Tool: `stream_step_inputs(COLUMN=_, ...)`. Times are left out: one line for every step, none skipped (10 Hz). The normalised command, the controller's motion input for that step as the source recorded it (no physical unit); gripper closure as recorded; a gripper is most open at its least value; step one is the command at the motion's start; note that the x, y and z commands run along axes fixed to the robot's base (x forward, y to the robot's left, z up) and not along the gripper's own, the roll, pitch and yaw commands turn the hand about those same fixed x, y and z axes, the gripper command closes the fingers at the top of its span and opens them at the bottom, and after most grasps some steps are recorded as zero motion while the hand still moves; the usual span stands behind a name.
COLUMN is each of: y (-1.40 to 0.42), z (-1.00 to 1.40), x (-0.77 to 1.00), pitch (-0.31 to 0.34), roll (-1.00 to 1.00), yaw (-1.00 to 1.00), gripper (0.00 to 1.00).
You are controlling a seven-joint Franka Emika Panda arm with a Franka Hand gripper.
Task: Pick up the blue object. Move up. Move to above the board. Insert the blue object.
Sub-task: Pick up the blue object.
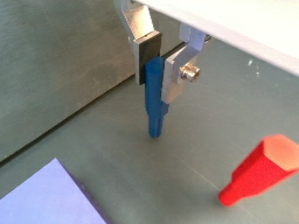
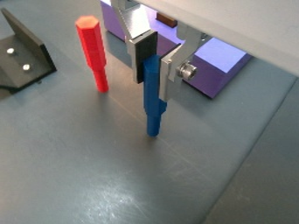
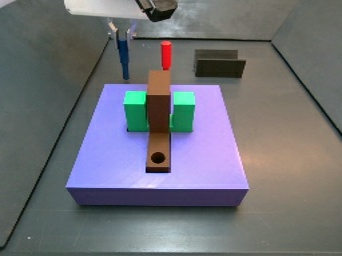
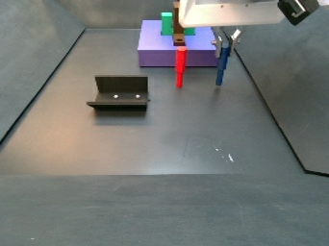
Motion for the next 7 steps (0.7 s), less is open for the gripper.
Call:
stream_step_inputs(y=0.0, z=0.0, x=0.0, pitch=0.0, roll=0.0, yaw=0.0, gripper=1.0)
stream_step_inputs(y=0.0, z=0.0, x=0.0, pitch=0.0, roll=0.0, yaw=0.0, gripper=1.0)
stream_step_inputs(y=0.0, z=0.0, x=0.0, pitch=0.0, roll=0.0, yaw=0.0, gripper=1.0)
stream_step_inputs(y=0.0, z=0.0, x=0.0, pitch=0.0, roll=0.0, yaw=0.0, gripper=1.0)
stream_step_inputs(y=0.0, z=0.0, x=0.0, pitch=0.0, roll=0.0, yaw=0.0, gripper=1.0)
stream_step_inputs(y=0.0, z=0.0, x=0.0, pitch=0.0, roll=0.0, yaw=0.0, gripper=1.0)
stream_step_inputs(y=0.0, z=0.0, x=0.0, pitch=0.0, roll=0.0, yaw=0.0, gripper=1.0)
